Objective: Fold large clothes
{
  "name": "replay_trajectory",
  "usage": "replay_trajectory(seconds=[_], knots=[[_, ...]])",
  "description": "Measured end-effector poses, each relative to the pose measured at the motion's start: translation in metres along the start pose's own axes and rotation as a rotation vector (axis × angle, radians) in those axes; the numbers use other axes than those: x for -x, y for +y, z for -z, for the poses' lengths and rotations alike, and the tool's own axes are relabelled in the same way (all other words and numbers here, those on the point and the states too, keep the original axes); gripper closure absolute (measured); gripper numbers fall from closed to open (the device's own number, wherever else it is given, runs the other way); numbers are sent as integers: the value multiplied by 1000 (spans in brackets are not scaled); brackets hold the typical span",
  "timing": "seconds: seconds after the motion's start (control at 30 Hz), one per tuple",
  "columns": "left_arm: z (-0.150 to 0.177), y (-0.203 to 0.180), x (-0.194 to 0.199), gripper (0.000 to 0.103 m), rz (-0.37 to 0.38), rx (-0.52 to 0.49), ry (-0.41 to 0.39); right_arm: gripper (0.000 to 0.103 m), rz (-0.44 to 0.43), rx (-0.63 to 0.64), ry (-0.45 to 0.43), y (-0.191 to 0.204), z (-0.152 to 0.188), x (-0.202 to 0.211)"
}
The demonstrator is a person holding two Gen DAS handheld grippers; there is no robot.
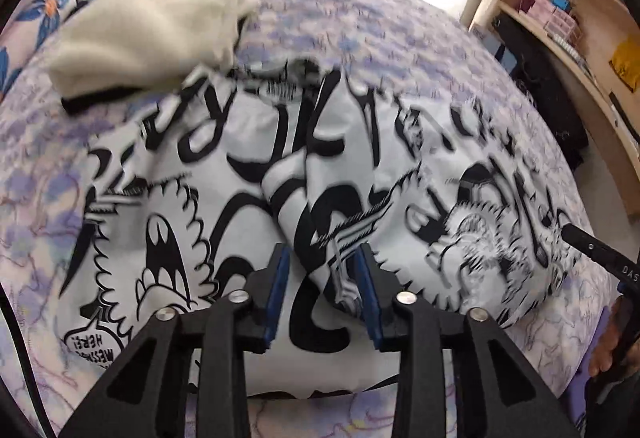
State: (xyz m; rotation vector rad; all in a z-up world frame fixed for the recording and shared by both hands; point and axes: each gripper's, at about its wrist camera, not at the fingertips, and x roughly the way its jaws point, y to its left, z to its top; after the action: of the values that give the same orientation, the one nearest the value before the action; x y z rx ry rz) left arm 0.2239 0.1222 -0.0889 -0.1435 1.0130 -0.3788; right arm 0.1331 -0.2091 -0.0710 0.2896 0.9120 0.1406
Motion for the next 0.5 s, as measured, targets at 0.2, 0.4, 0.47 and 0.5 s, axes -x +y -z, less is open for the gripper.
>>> replay_trajectory(seconds=[0.2, 0.4, 0.47, 0.5], knots=[[-23, -46, -7, 62, 98, -36, -60, 101, -23, 80, -24, 39, -24, -35], [-21, -77, -50, 62, 115, -49, 5, 99, 58, 121, 20, 47, -24, -80], [-6, -74, -69, 62, 53, -63, 64, 93, 98, 112, 61, 33, -13, -88], [0, -71, -74, 61, 37, -68, 76, 93, 116, 103, 68, 21, -5, -90]])
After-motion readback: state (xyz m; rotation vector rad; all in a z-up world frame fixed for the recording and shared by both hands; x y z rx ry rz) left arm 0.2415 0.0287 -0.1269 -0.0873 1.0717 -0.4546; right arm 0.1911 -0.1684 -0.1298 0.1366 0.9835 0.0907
